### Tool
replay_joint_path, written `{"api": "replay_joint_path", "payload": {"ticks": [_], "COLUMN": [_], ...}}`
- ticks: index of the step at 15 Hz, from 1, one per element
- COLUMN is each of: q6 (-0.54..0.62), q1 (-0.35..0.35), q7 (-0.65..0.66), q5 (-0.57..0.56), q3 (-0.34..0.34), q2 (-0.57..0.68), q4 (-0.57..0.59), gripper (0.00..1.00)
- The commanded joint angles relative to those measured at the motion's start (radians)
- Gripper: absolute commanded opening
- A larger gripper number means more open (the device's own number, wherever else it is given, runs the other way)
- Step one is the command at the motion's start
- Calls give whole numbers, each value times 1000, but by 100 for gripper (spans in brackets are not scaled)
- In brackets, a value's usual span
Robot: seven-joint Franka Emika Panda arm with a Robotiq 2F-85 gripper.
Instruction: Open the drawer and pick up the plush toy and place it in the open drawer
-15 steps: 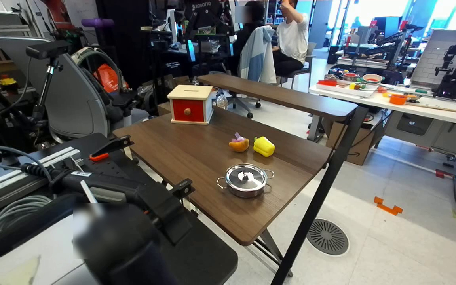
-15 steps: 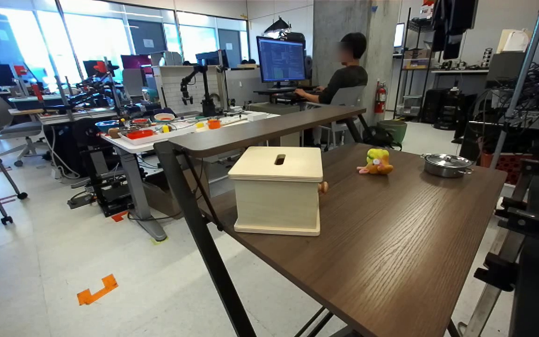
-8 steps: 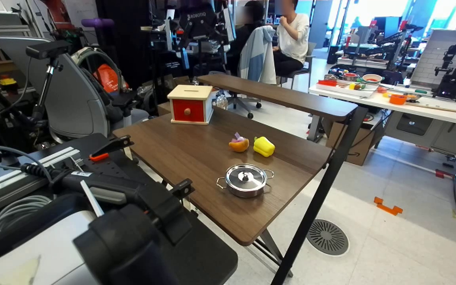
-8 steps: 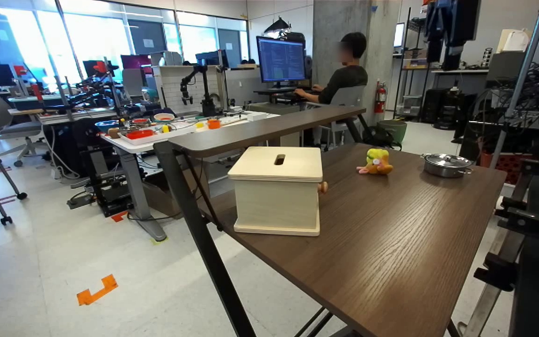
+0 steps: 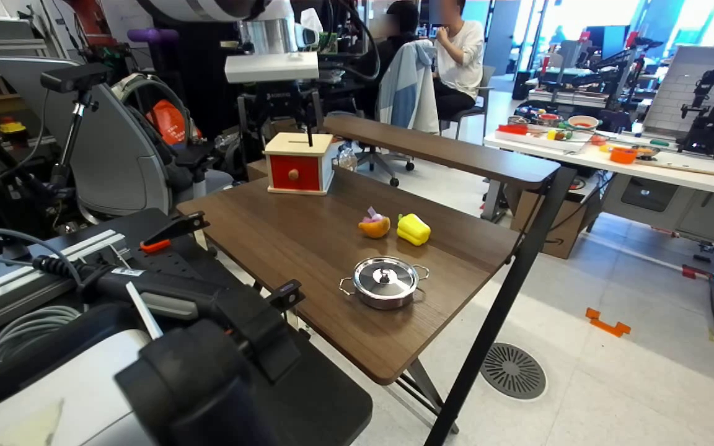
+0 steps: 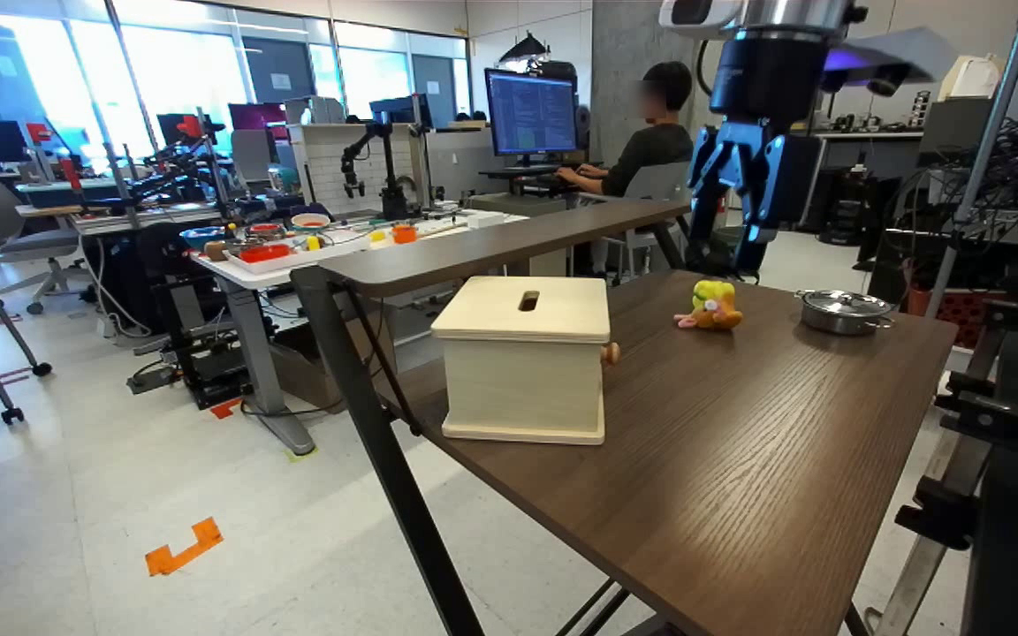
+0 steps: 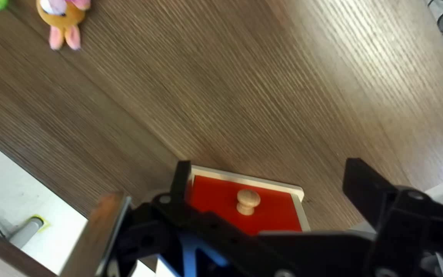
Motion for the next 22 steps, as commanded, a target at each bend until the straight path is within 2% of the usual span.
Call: {"api": "replay_joint_path", "payload": {"ticks": [1,5,13,22], "q6": [151,191,171,151], "q1": [-37,-87,-193,-199], "q7": [-26,-14,-7,-11], "q5": [32,31,37,25], "q3": [63,121,173,222], "q2": [87,157,260,373], "q4": [11,16,86,217], "gripper": [100,100,100,100]}}
